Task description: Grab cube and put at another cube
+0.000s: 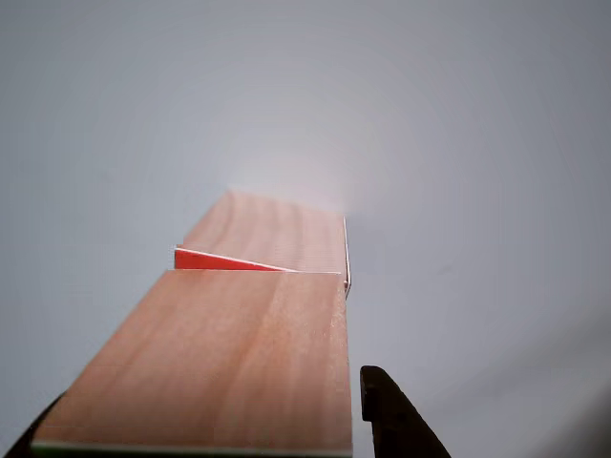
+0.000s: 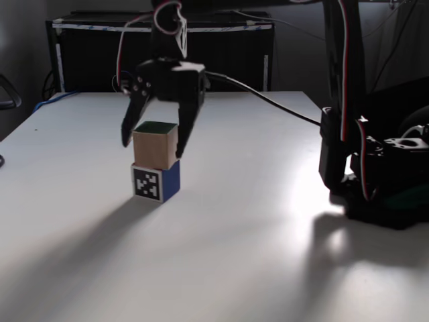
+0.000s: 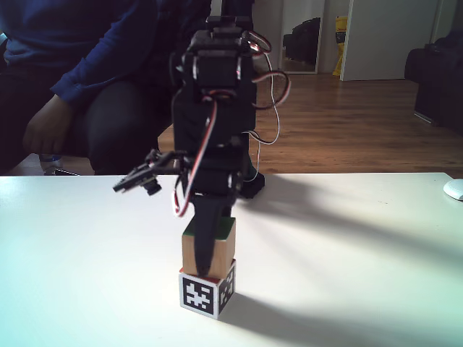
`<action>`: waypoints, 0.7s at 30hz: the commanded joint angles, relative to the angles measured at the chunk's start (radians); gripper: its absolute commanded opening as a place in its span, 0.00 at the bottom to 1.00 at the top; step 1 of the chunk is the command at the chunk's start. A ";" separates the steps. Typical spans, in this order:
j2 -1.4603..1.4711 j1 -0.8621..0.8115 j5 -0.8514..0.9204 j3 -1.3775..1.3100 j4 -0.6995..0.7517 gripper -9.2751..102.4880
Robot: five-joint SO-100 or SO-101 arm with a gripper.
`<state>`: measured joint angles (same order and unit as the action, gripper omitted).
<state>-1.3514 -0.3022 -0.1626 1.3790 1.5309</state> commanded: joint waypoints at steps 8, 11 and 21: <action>-0.069 0.020 -0.044 -0.158 0.130 0.53; -0.158 0.049 -0.048 -0.170 0.199 0.54; -1.045 0.339 0.008 0.311 0.259 0.54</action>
<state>-2.0571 -0.0230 -0.1733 1.5539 1.8040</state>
